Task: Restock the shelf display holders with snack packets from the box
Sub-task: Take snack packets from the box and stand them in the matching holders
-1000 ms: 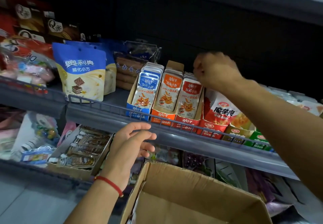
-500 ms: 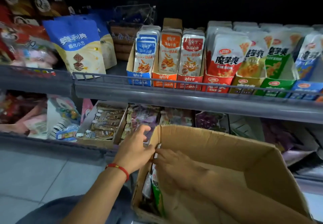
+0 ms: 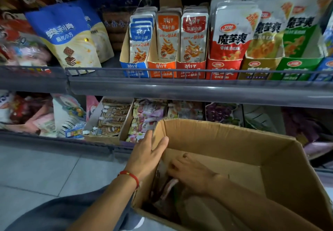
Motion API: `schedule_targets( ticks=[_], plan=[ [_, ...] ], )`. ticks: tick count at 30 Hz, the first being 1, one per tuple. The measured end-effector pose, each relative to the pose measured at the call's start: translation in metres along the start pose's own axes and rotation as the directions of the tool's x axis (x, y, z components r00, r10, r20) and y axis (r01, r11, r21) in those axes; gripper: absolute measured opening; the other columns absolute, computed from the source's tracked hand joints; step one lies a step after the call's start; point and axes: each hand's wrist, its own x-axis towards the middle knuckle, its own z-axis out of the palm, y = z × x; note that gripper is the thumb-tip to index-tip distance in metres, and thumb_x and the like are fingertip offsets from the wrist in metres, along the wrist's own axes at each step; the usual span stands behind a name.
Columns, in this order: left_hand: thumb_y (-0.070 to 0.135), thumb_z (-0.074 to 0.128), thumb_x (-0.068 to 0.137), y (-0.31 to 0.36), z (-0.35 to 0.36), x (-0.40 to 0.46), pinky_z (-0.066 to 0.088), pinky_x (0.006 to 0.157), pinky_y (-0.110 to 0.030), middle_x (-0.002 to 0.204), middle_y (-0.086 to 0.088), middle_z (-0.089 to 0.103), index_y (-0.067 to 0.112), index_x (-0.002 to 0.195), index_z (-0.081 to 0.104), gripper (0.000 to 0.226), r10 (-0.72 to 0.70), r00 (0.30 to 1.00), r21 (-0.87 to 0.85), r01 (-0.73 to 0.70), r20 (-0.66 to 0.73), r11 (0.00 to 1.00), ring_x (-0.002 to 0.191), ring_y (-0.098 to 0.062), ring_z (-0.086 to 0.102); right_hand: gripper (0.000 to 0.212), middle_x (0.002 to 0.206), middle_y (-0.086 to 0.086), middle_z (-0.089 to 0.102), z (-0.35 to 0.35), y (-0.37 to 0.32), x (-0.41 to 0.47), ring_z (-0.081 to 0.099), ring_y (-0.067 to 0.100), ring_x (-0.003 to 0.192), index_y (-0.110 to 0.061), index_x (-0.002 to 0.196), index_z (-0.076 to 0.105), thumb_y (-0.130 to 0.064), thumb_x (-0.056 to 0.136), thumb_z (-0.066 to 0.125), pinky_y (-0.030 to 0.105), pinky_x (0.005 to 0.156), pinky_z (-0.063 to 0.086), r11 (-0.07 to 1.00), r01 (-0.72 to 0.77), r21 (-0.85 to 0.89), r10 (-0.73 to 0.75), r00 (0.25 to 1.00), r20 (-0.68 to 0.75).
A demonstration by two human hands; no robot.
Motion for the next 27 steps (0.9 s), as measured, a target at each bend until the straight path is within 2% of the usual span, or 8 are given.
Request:
schedule_targets(
  ticks=[4,9,16,20,22,24,26,27],
  plan=[
    [0.053,0.042,0.103,0.000,0.002,0.000,0.031,0.113,-0.034,0.160,-0.006,0.039,0.017,0.154,0.033,0.064,-0.001,0.999,0.013,0.002,-0.043,1.000,0.147,-0.025,0.034,0.017,0.106,-0.003,0.062,0.007,-0.005,0.005,0.062,0.024,0.104,-0.030,0.107,0.057,-0.029,0.090,0.062,0.041,0.082,0.040,0.998,0.055,0.028,-0.055,0.999,0.001],
    [0.054,0.041,0.103,-0.005,0.002,0.003,0.031,0.114,-0.038,0.160,-0.007,0.038,0.018,0.156,0.031,0.065,0.017,0.999,0.041,-0.015,-0.039,0.999,0.148,-0.027,0.032,0.040,0.124,0.003,0.066,-0.024,0.008,-0.008,0.059,0.024,0.119,-0.023,0.127,0.064,-0.038,0.091,0.069,0.039,0.096,0.044,0.968,-0.104,0.227,0.078,0.990,0.119],
    [0.057,0.043,0.101,-0.011,0.005,0.012,0.045,0.099,-0.038,0.145,-0.006,0.052,0.021,0.150,0.033,0.062,0.035,0.998,0.125,-0.028,-0.052,0.992,0.129,-0.025,0.051,0.050,0.140,0.009,0.052,-0.114,0.036,-0.063,0.047,0.027,0.132,-0.018,0.138,0.051,-0.050,0.100,0.055,0.033,0.106,0.034,0.926,-0.370,0.069,0.354,0.918,0.180],
    [0.064,0.037,0.094,0.004,0.007,0.002,0.044,0.108,-0.046,0.144,-0.004,0.049,0.024,0.150,0.037,0.069,0.321,0.925,0.385,-0.227,-0.202,0.895,0.134,-0.023,0.042,0.049,0.130,-0.008,0.063,-0.153,0.038,-0.105,0.057,0.012,0.119,-0.032,0.137,0.058,-0.052,0.094,0.066,0.030,0.101,0.047,0.850,-0.460,0.256,0.459,0.886,0.066],
    [0.071,0.034,0.089,0.021,0.011,-0.011,0.044,0.110,-0.044,0.141,0.003,0.048,0.031,0.145,0.040,0.069,0.417,0.897,0.308,-0.358,-0.149,0.881,0.132,-0.013,0.040,0.041,0.108,-0.015,0.071,-0.164,0.036,-0.118,0.066,0.002,0.097,-0.032,0.124,0.067,-0.051,0.089,0.072,0.023,0.082,0.054,0.766,-0.463,0.445,0.513,0.858,0.010],
    [0.081,0.040,0.087,0.042,0.016,-0.027,0.052,0.099,-0.029,0.128,0.015,0.048,0.043,0.138,0.041,0.064,0.418,0.907,0.151,-0.406,-0.057,0.901,0.123,0.004,0.046,0.025,0.083,-0.016,0.073,-0.173,0.031,-0.126,0.066,0.000,0.072,-0.029,0.102,0.072,-0.048,0.087,0.076,0.016,0.063,0.049,0.647,-0.427,0.632,0.547,0.837,0.006],
    [0.064,0.060,0.091,0.061,0.020,-0.040,0.050,0.075,-0.004,0.109,0.025,0.048,0.045,0.127,0.043,0.045,0.366,0.930,-0.025,-0.366,0.039,0.930,0.099,0.026,0.051,0.019,0.080,-0.007,0.076,-0.178,0.026,-0.132,0.065,0.005,0.065,-0.025,0.093,0.073,-0.042,0.087,0.077,0.023,0.060,0.048,0.484,-0.364,0.796,0.559,0.828,0.039],
    [0.048,0.069,0.091,0.065,0.021,-0.040,0.048,0.069,-0.001,0.102,0.026,0.054,0.041,0.122,0.049,0.037,0.332,0.940,-0.153,-0.317,0.082,0.936,0.087,0.028,0.055,0.018,0.083,-0.001,0.077,-0.180,0.024,-0.134,0.066,0.009,0.066,-0.023,0.095,0.075,-0.040,0.088,0.077,0.026,0.061,0.050,0.412,-0.334,0.848,0.559,0.827,0.054]
  ],
)
